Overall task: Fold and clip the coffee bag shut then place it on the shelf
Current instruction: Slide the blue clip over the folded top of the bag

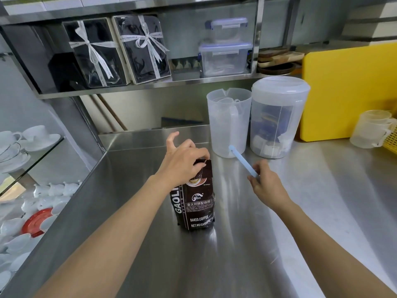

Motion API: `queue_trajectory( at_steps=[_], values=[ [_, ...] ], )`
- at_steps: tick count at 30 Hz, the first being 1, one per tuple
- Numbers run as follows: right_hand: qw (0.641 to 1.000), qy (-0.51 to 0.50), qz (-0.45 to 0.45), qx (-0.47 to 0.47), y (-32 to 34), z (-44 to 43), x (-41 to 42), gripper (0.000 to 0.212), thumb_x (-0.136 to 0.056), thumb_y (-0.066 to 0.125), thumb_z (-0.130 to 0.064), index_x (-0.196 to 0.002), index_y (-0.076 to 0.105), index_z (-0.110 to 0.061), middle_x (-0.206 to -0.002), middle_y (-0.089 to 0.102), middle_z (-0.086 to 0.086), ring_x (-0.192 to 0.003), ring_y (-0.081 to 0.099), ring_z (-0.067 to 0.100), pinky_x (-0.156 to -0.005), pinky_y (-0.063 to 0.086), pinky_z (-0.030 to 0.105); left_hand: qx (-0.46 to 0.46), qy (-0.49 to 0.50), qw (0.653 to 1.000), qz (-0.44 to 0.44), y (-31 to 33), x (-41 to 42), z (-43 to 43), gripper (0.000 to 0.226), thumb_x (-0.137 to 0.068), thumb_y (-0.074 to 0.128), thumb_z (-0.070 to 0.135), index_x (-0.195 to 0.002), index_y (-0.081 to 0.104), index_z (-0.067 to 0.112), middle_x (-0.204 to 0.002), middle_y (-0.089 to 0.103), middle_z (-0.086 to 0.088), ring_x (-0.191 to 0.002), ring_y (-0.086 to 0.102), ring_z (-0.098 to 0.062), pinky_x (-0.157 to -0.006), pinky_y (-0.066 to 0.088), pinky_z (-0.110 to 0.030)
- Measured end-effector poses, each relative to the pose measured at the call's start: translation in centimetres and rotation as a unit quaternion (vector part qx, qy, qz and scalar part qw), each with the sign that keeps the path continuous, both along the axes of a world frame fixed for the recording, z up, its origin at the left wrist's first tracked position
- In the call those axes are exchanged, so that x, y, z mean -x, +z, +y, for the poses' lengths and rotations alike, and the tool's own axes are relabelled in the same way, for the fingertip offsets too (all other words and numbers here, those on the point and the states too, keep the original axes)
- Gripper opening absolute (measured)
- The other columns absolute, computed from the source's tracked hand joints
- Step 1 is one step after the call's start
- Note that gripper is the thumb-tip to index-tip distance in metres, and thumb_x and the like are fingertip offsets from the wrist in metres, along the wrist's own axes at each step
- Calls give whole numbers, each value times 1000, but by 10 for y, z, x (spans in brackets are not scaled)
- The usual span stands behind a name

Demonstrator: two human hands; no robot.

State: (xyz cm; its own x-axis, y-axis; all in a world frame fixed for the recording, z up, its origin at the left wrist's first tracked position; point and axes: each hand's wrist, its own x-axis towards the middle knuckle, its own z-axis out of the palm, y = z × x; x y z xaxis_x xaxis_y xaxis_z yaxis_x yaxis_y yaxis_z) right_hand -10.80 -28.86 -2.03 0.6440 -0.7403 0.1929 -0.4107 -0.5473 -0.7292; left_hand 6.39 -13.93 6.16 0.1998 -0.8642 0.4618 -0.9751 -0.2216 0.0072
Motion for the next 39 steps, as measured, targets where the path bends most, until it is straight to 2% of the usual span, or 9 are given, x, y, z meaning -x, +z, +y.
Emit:
queue_trajectory(
  at_steps=[7, 10, 14, 24, 27, 29, 31, 34, 39],
  values=[
    [999, -22, 20, 23, 5, 0, 1, 12, -73, 61, -8, -81, 53, -7, -77, 49, 3, -68, 50, 27, -62, 44, 37, -1, 1, 1000, 7, -1, -2, -3, 11, -82, 62, 23, -93, 60, 25, -76, 51, 10, -93, 51, -12, -106, -8, -44],
    [997, 45, 28, 51, 7, -1, 2, 11, -75, 58, -2, -86, 60, 0, -86, 47, 5, -73, 51, 27, -67, 44, 34, 0, 0, 1000, 10, -1, -3, -5, 11, -82, 62, 22, -93, 60, 25, -75, 51, 11, -93, 51, -12, -106, -8, -44],
    [989, 132, 22, 70, 13, 0, 0, 12, -79, 58, -2, -88, 66, -2, -85, 51, 0, -71, 48, 15, -67, 36, 19, 0, -2, 1000, 8, 0, -4, -7, 13, -81, 62, 22, -93, 61, 26, -78, 55, 9, -93, 50, -12, -106, -8, -44],
    [948, 258, 146, 118, 47, 4, -26, 26, -82, 59, -11, -108, 59, -15, -107, 64, 8, -90, 55, 24, -74, 37, 26, 16, -6, 1000, 23, -4, -5, -6, 10, -80, 63, 22, -90, 61, 25, -81, 52, 3, -93, 45, -13, -105, -8, -40],
    [950, 276, 124, 75, 58, 7, -35, 49, -79, 61, -8, -117, 42, -33, -92, 63, 2, -73, 54, 12, -64, 40, 24, 28, -8, 999, 29, -6, -6, -3, 9, -81, 61, 22, -89, 62, 26, -82, 53, 3, -93, 44, -12, -104, -8, -37],
    [954, 272, 121, 38, 62, 8, -41, 59, -76, 66, -9, -119, 31, -29, -91, 64, 3, -73, 54, 16, -67, 43, 28, 37, -11, 998, 41, -6, -6, 0, 9, -81, 61, 22, -89, 62, 26, -82, 53, 4, -93, 43, -12, -103, -8, -35],
    [955, 260, 137, 37, 65, 7, -46, 50, -74, 70, -13, -113, 39, -19, -97, 64, 4, -79, 54, 21, -71, 43, 29, 42, -14, 998, 52, -7, -5, 1, 8, -82, 61, 22, -89, 62, 26, -82, 54, 6, -94, 43, -12, -103, -8, -34],
    [953, 265, 130, 73, 71, 10, -52, 29, -71, 74, -18, -95, 58, -16, -85, 61, 1, -72, 52, 17, -59, 37, 22, 38, -22, 998, 44, -7, -3, 1, 6, -82, 60, 21, -86, 63, 24, -84, 63, 8, -97, 43, -14, -103, -6, -35],
    [961, 263, 64, 58, 70, 22, -64, 28, -67, 77, -23, -89, 65, -9, -72, 43, -16, -66, 43, 7, -59, 34, 19, 52, -30, 995, 82, -7, -3, 1, 6, -80, 61, 20, -83, 64, 24, -76, 63, 12, -94, 45, -11, -101, -9, -30]
  ],
)
